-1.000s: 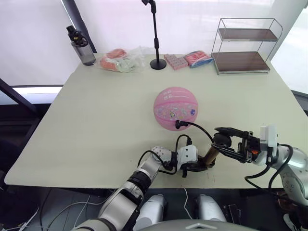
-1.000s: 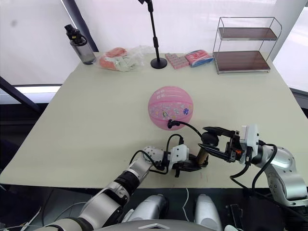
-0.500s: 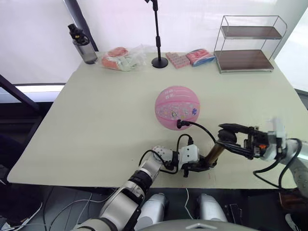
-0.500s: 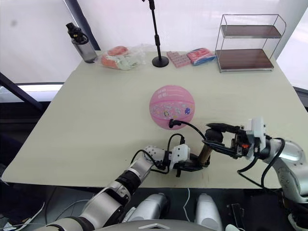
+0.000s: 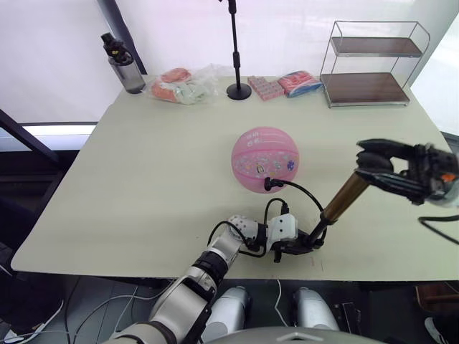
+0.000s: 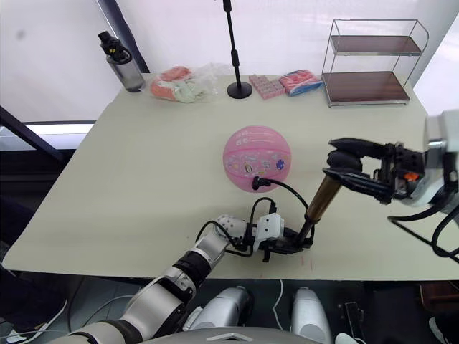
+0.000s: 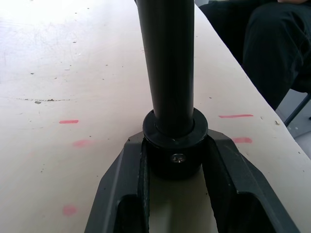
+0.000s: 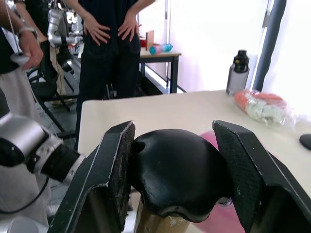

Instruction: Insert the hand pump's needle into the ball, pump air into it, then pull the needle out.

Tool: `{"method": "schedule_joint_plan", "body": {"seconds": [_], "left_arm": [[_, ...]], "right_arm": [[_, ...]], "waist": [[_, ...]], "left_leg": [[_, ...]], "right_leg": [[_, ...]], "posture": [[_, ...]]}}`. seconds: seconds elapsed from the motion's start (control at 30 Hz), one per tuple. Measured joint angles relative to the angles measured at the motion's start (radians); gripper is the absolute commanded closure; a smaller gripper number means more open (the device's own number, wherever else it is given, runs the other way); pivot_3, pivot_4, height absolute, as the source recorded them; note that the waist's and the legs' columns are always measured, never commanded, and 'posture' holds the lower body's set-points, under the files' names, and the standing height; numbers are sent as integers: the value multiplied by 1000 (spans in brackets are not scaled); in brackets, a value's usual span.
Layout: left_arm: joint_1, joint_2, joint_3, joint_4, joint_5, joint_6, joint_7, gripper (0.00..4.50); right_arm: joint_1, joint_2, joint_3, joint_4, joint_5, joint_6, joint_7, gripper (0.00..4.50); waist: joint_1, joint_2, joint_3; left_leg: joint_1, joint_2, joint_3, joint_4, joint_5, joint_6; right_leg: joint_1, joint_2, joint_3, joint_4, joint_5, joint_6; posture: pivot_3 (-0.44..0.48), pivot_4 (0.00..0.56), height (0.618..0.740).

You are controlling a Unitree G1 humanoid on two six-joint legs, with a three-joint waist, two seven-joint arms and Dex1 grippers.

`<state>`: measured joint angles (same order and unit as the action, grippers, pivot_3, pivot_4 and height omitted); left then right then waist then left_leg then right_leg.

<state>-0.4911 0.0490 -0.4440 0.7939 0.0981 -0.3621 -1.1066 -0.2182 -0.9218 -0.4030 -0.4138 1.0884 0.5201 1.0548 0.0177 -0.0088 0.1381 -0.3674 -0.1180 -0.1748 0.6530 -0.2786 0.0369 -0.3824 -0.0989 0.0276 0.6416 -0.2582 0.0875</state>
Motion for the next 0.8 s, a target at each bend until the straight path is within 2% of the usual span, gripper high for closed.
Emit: {"method": "schedule_joint_plan", "body": {"seconds": [0.17,0.23,0.4,0.63,0.8], "left_arm": [[-3,0,1,2,-2,-9,0,3412],[-7,-1,1,1,-2,-17,-2,3412],[-7,-1,-2,2,0,-17,-2,3412],[-5,4,-1,3,4,-15,4,3412],[-1,5,-1,4,12,-14,11,3412]], "right_arm": [[-40,-29,-10,1,55,78,-43,2397],[-56,-42,-10,0,68,106,-59,2397],[-40,-40,-17,-8,46,101,-53,2397],[97,64,27,-51,-109,-56,-3,2397],[177,140,127,-52,-255,-194,17,2397]], "waist": [[0,-1,1],[0,-1,1],[1,0,1],[-2,-1,-3],[-3,-3,-9]], "left_leg": [[-4,0,0,0,0,0],[-12,-1,0,2,3,-4],[-12,-1,0,3,3,-4],[-10,-1,0,3,1,-1],[-10,0,0,4,3,-4]], "right_leg": [[-3,-3,0,0,0,0],[-12,-3,-1,1,1,0],[-12,-4,-1,2,1,0],[-11,0,-1,3,1,0],[-11,1,0,3,1,0]], "posture": [[0,150,736],[0,150,736],[0,150,736],[0,150,736],[0,150,736]]}}
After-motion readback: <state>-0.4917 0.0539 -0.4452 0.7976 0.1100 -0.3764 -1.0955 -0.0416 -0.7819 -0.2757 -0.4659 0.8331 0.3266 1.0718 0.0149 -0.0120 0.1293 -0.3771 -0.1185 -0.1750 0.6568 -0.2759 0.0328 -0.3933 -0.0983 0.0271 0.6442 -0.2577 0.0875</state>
